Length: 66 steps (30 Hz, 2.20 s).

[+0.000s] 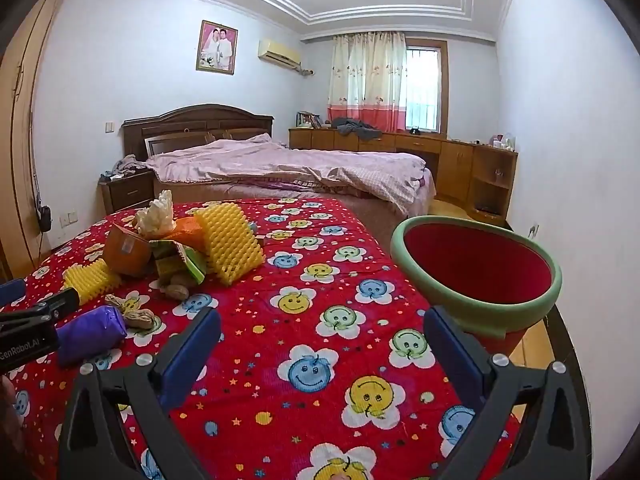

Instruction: Collect trash

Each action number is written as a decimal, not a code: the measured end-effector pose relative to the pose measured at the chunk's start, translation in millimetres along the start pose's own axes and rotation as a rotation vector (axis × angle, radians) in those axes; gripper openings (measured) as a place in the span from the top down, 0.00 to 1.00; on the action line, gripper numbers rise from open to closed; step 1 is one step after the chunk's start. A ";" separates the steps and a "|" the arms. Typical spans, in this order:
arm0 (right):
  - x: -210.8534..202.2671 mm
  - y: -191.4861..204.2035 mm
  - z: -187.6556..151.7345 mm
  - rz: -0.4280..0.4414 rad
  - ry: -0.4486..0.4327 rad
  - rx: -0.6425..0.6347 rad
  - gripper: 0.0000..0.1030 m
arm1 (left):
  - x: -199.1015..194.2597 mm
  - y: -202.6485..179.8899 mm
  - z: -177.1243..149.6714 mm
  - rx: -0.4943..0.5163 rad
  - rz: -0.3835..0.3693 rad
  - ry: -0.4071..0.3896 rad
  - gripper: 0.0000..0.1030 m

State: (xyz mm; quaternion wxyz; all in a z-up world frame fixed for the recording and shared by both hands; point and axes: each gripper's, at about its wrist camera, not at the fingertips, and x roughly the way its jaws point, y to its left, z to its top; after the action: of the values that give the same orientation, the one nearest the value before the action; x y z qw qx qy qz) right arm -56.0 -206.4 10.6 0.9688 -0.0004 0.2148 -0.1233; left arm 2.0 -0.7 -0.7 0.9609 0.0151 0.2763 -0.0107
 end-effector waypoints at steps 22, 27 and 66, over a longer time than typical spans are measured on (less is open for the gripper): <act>0.2 -2.1 0.0 0.002 -0.002 0.003 0.00 | 0.2 0.8 -0.2 -0.003 -0.002 -0.001 0.06; 0.1 -2.4 0.1 0.002 -0.002 0.003 0.00 | 0.2 0.9 -0.2 -0.003 -0.002 -0.001 0.06; 0.1 0.9 1.9 0.012 0.002 0.036 0.00 | 1.3 -1.9 2.2 -0.004 -0.004 -0.005 0.06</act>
State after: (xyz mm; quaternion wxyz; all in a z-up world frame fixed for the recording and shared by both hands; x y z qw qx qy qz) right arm -54.9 -205.6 12.2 0.9692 0.0185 0.2137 -0.1213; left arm 4.2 -2.7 0.4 0.9616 0.0124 0.2738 -0.0122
